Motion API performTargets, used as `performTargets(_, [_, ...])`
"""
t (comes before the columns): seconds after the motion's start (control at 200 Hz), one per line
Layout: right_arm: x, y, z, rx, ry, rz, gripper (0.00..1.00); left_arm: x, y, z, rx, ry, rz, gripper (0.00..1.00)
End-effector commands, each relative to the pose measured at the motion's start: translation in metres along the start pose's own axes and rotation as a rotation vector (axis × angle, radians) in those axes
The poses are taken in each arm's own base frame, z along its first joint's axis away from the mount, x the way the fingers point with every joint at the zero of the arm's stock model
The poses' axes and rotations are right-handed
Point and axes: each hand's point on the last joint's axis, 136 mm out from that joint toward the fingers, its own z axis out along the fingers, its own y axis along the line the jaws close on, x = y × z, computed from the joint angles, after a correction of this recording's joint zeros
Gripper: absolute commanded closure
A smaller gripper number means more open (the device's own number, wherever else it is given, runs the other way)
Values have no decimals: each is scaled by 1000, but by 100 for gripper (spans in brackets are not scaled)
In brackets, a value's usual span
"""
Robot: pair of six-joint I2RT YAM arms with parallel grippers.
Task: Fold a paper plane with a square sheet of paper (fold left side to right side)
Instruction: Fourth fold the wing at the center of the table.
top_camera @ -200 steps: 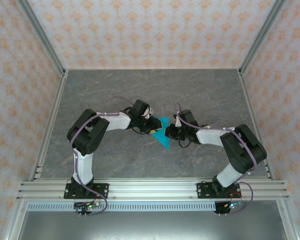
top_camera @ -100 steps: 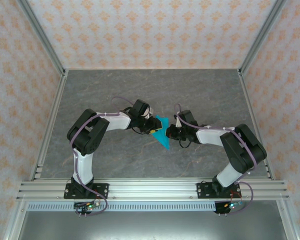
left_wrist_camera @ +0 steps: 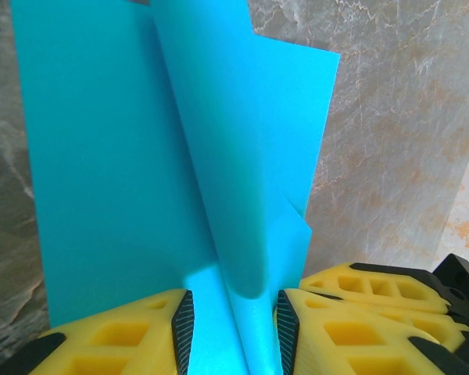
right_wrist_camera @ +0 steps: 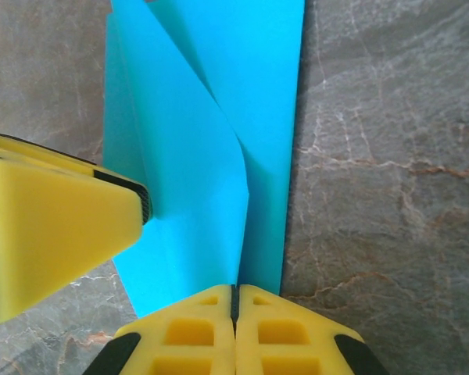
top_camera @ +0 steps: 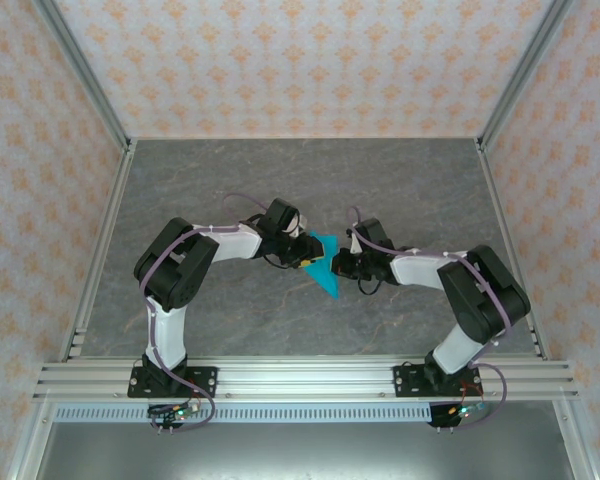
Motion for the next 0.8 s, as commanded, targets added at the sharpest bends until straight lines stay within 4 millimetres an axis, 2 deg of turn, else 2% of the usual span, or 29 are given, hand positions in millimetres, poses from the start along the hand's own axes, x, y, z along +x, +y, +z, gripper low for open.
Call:
performTargets(0.0, [0, -12, 3, 53, 10, -9, 93, 2, 1, -3, -26, -4, 9, 64])
performTargets(0.27, [-1, -16, 4, 78, 9, -14, 93, 3, 1, -3, -27, -2, 8, 64])
performTargets(0.55, [-7, -4, -7, 48, -24, -33, 93, 2, 3, -2, -32, -5, 6, 64])
performTargets(0.796, [-6, -7, -4, 55, -15, -29, 93, 3, 3, -1, -30, -2, 5, 64])
